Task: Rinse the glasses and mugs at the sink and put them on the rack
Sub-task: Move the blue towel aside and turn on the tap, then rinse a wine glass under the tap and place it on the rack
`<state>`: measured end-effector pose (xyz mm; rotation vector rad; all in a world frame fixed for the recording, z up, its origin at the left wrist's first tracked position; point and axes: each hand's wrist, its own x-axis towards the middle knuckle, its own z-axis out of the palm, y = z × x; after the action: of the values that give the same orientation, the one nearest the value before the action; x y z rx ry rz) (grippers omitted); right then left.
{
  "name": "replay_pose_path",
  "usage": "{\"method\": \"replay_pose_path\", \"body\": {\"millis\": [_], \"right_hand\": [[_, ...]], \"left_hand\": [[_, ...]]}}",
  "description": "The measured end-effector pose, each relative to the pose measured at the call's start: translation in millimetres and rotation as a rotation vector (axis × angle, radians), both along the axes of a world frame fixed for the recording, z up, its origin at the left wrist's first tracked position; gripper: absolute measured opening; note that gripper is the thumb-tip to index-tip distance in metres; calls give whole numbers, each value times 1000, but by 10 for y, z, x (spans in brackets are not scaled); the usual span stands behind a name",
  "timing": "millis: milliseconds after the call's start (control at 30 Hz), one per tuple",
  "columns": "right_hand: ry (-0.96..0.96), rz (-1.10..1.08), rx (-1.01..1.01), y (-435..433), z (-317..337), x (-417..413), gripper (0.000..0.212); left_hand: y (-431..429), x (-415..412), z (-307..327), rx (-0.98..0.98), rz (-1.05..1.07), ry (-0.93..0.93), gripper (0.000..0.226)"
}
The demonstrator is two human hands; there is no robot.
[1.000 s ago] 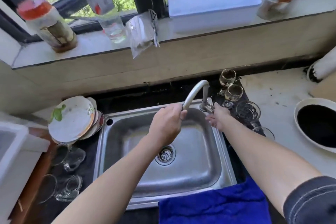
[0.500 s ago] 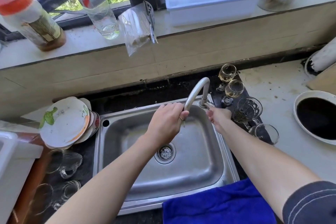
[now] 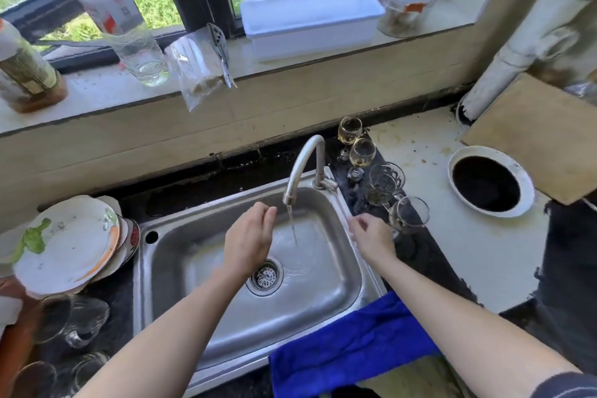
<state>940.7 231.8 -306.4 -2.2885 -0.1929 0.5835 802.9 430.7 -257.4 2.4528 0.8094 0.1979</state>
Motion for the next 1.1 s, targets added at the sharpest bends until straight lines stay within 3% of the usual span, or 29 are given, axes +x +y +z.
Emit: {"method": "replay_pose_path", "body": {"millis": [100,200,333,400,633,767,967,1100], "right_hand": [[-44,-92,-124,-470,-26,-212,25],[-96,-334,-148,-759,-9,-217,23],[-156,-375,-11,-799,96,0,86],[-178,-332,30,-713,147,106,96],[-259,-327,41,-505,418,86,74],[-295,-202,76,-289,636,-127,68],[-25,-35,86,258,556,-413,66],[78,70,67,610,351,-565,73]], "left_hand": [[-110,-105,-226,-27,0,145,24],[-248,-142,-414,-92,-19,212,23],[-412,-123,-497,-59,-78,243,23],[-448,-126,-491,-59,-94,250,23],[-356,-263,-424,-45,-145,230,22],[-235,-382,-401,-59,-117,258,19],[-85,-672,-469,-171,-50,328,19],[-28,-831,-603,-386,77,341,11]]}}
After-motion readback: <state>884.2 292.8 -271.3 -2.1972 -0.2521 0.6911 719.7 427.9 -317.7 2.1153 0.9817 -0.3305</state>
